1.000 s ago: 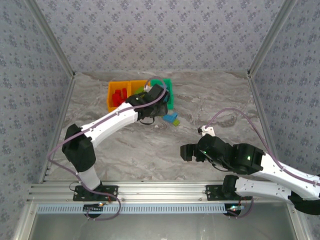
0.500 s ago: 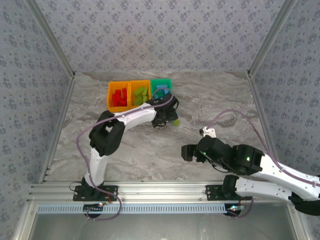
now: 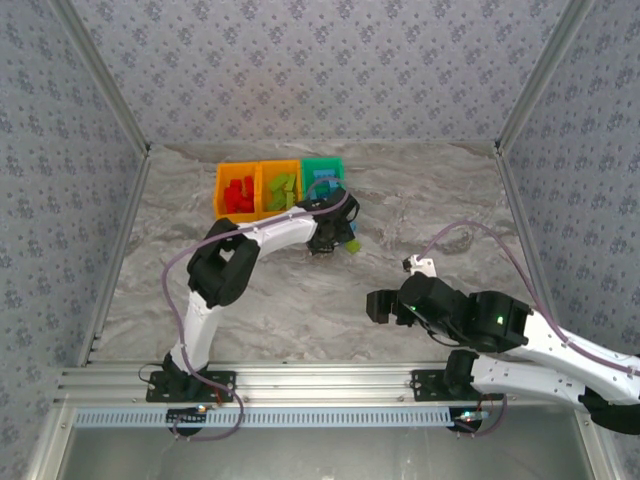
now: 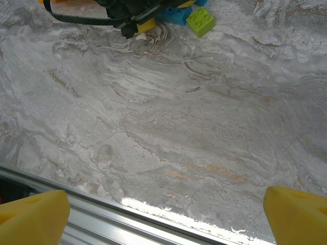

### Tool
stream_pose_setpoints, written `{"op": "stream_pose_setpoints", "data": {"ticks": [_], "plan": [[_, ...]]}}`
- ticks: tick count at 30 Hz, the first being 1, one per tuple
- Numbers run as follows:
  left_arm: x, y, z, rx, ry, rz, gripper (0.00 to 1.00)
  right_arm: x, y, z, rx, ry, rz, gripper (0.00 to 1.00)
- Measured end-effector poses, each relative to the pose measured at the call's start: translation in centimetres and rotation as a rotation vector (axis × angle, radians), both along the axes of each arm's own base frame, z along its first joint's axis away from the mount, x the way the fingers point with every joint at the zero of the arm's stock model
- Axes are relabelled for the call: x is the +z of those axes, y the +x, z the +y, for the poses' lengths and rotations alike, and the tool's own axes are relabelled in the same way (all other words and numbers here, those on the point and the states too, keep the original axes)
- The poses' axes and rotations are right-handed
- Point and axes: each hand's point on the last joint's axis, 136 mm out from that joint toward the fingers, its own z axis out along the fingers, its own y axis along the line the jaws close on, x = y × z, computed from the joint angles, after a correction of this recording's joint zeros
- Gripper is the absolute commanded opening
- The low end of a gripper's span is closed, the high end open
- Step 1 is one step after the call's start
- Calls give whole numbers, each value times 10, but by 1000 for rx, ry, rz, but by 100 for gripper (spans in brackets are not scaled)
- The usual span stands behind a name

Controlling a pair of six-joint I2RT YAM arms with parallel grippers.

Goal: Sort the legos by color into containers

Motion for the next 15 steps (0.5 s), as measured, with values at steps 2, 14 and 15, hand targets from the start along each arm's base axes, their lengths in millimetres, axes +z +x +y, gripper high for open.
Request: {"op": "stream_pose_setpoints", "data": {"ticks": [2, 14, 15], "plan": [[-1, 0, -1, 0, -12, -2, 61, 0, 0, 0, -1, 0, 1, 100], [1, -45, 47, -38, 44, 28, 59, 0, 0, 0, -11, 9, 7, 100], [2, -48, 50, -45, 51, 31, 64, 0, 0, 0, -11, 9, 7, 100]]}}
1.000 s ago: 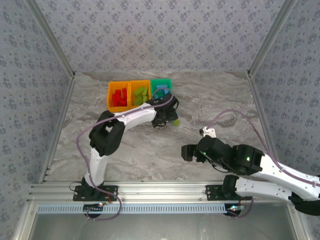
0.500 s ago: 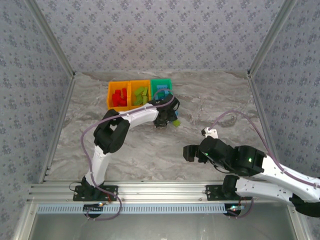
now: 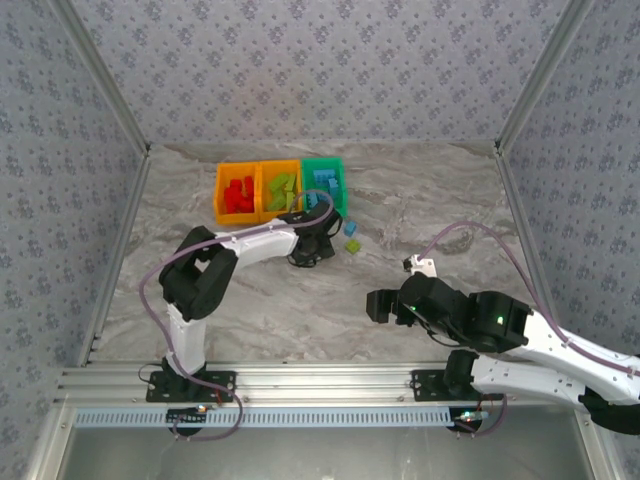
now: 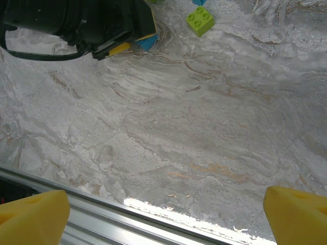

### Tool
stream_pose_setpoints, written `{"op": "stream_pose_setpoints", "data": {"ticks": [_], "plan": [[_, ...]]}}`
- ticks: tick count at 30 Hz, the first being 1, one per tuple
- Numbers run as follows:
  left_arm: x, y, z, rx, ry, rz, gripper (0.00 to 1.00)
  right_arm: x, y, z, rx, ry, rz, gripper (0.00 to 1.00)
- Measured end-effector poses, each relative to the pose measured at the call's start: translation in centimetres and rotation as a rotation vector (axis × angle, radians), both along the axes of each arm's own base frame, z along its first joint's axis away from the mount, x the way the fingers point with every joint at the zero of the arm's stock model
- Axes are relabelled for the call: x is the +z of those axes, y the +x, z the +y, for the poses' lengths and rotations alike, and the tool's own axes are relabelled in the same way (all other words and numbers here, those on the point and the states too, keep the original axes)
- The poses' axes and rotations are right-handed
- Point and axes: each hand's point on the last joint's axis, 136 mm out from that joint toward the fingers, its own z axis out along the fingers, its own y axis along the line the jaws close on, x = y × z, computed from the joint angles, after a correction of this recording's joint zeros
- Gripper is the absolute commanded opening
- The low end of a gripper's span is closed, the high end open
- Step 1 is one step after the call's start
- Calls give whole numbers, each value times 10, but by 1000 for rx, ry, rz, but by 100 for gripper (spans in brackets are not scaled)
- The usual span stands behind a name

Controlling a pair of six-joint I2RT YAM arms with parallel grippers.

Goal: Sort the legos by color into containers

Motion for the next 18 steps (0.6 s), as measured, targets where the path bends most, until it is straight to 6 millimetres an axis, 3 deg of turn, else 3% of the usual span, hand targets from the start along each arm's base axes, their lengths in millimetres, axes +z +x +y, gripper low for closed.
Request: {"op": "stream_pose_setpoints", "data": {"ticks": [4, 11, 14, 18], "plan": [[3, -1, 6, -8, 29, -9, 75, -1, 0, 1, 0, -6, 3, 100], [-2, 8, 9, 35, 56, 12, 75, -4, 1, 2, -2, -19, 13, 100], [-14, 9, 14, 50, 87, 28, 67, -5, 0, 3, -2, -17, 16, 100], [-13, 8, 17, 53, 99, 37, 54, -5, -1, 3, 2, -15, 20, 100]]}}
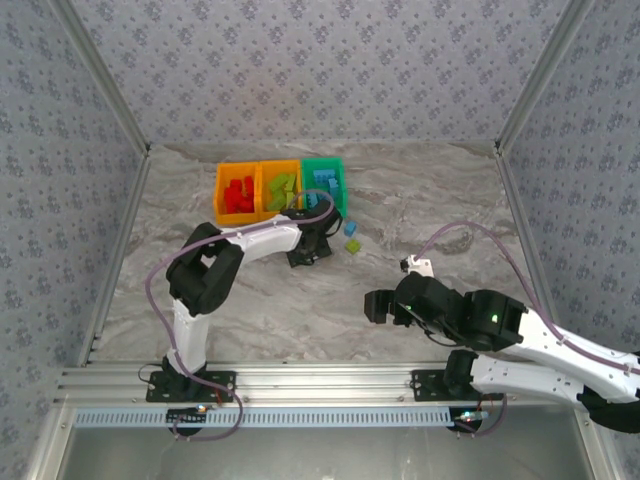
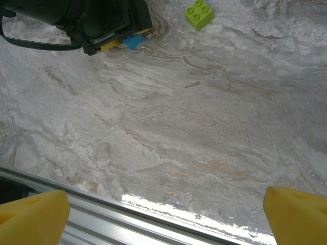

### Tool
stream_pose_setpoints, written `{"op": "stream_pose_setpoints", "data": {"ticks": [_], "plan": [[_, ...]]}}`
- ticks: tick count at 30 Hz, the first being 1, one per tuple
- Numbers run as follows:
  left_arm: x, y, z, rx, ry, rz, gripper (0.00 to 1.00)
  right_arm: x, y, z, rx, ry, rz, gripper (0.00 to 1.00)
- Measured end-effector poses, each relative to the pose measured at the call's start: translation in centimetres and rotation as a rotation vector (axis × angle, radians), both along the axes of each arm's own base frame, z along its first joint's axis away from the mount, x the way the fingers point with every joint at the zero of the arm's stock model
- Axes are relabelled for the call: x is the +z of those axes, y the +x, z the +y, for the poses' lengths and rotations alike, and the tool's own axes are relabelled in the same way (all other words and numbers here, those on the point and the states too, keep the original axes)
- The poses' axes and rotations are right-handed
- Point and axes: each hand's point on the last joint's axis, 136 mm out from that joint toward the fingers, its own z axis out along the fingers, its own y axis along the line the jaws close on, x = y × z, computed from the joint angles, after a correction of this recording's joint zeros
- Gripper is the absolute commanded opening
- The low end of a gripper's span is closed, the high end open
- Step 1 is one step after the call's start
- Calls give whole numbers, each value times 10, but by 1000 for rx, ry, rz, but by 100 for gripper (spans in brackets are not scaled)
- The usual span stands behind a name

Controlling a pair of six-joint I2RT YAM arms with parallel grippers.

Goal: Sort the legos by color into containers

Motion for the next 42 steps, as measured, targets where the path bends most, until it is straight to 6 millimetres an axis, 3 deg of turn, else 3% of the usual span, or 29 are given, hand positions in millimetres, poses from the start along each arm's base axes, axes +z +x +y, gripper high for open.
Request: {"op": "stream_pose_setpoints", "data": {"ticks": [7, 12, 16, 20, 22, 25, 29, 31, 33, 35, 39, 42], "plan": [[0, -6, 7, -14, 3, 20, 29, -2, -1, 7, 23, 2, 14, 100], [6, -18, 9, -38, -29, 34, 25, -7, 1, 35, 93, -4, 25, 100], [39, -16, 10, -70, -50, -23, 24, -5, 8, 50, 113, -13, 8, 100], [95, 21, -2, -132, -53, -181, 24, 5, 14, 51, 94, 4, -28, 100], [129, 53, -10, -157, -54, -284, 24, 8, 15, 49, 87, 10, -38, 100], [160, 105, -17, -160, -53, -404, 25, 15, 14, 45, 77, 38, -51, 100], [162, 160, -21, -176, -25, -469, 28, 21, 11, 35, 63, 72, -65, 100], [153, 179, -26, -198, -3, -478, 37, 22, 10, 30, 56, 74, -68, 100], [146, 189, -32, -220, 9, -476, 49, 22, 9, 26, 51, 68, -68, 100], [141, 192, -38, -247, 15, -472, 54, 21, 10, 25, 47, 60, -67, 100], [144, 184, -43, -281, 4, -462, 56, 19, 10, 23, 46, 52, -65, 100], [148, 162, -35, -290, -16, -441, 54, 19, 10, 23, 42, 51, -64, 100]]}}
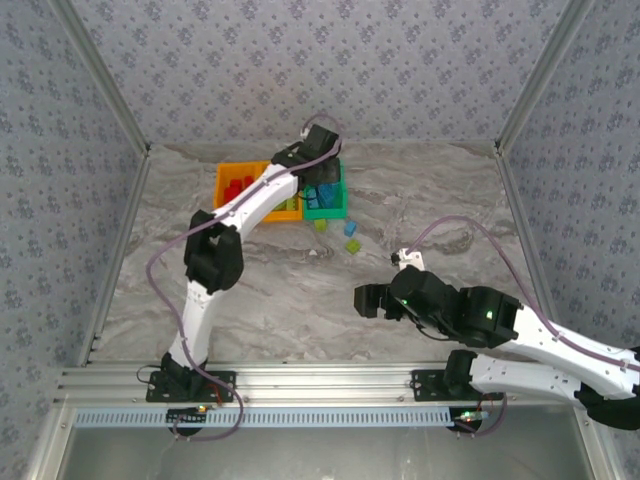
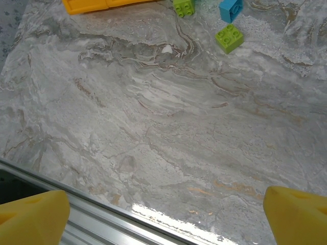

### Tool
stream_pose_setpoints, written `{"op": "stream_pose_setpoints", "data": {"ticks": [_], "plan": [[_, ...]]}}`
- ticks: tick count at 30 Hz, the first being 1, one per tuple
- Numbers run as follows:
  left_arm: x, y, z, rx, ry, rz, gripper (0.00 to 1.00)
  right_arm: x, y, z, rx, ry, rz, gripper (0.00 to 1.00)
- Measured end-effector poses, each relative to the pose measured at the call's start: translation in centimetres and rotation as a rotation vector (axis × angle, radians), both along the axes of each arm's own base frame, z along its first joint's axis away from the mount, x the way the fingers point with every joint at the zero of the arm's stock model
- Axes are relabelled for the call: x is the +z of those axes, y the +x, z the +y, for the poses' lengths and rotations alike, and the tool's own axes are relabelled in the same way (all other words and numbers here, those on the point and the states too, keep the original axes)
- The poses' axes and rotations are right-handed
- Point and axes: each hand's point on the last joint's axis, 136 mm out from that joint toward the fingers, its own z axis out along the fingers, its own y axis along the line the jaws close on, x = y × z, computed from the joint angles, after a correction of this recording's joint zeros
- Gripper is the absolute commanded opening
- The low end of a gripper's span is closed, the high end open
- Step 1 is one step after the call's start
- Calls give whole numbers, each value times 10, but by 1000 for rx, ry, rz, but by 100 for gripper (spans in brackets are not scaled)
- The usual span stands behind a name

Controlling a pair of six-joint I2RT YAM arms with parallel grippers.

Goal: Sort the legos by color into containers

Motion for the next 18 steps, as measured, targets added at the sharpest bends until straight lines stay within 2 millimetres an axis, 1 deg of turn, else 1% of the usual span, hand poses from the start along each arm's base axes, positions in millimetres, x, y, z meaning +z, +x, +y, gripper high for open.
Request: {"op": "stream_pose_setpoints", "data": {"ticks": [2, 3, 4, 5, 7, 8, 10, 12, 13, 14, 15, 16, 18], "plan": [[6, -28, 13, -5, -20, 21, 53, -2, 1, 0, -3, -6, 1, 100], [11, -45, 22, -8, -33, 23, 52, -4, 3, 1, -6, -16, 4, 100], [17, -66, 33, -15, -45, 25, 51, -7, 5, 2, -8, -32, 7, 100], [26, -84, 40, -26, -57, 15, 51, -11, 8, 3, -10, -52, 11, 100], [57, -128, 53, -75, -92, -38, 51, -21, 17, 5, -17, -111, 27, 100], [71, -147, 55, -111, -107, -70, 51, -26, 23, 7, -19, -139, 36, 100], [105, -192, 56, -216, -135, -158, 51, -37, 40, 12, -23, -199, 63, 100], [125, -232, 57, -321, -143, -216, 52, -51, 59, 17, -21, -240, 91, 100], [129, -249, 60, -371, -138, -234, 53, -58, 69, 19, -14, -253, 108, 100], [129, -264, 63, -417, -124, -241, 54, -66, 80, 20, -10, -263, 124, 100], [125, -275, 67, -455, -107, -239, 55, -73, 90, 20, -8, -275, 135, 100], [118, -285, 71, -495, -88, -230, 55, -82, 101, 20, -6, -290, 148, 100], [96, -304, 81, -568, -43, -193, 54, -98, 121, 20, 0, -316, 168, 97]]}}
